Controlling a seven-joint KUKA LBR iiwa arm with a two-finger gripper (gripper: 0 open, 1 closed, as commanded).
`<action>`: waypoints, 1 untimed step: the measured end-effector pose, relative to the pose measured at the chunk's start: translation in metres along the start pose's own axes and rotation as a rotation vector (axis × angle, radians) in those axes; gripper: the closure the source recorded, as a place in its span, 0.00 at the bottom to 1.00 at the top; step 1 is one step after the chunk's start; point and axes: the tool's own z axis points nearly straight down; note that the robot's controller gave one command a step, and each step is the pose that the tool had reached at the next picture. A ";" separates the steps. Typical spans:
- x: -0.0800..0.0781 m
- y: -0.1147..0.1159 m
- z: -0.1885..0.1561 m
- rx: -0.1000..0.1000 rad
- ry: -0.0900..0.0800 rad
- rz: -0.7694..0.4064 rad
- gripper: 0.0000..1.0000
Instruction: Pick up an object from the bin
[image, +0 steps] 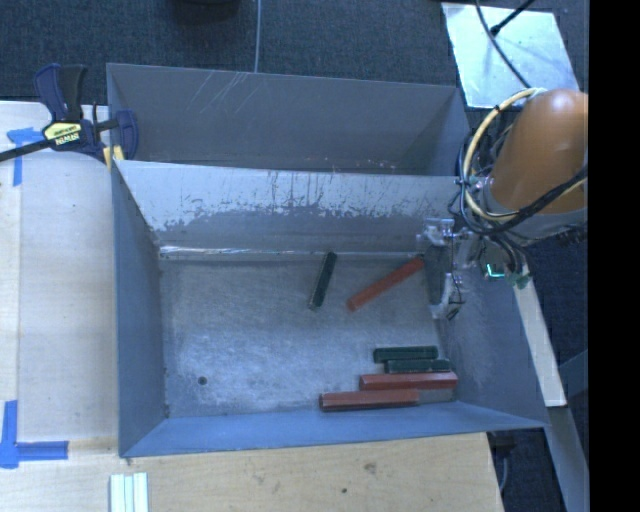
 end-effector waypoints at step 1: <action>-0.034 0.007 0.098 -0.001 0.002 0.072 0.00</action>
Offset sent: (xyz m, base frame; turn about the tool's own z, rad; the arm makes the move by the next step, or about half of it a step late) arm 0.0346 0.0065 -0.0943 0.0728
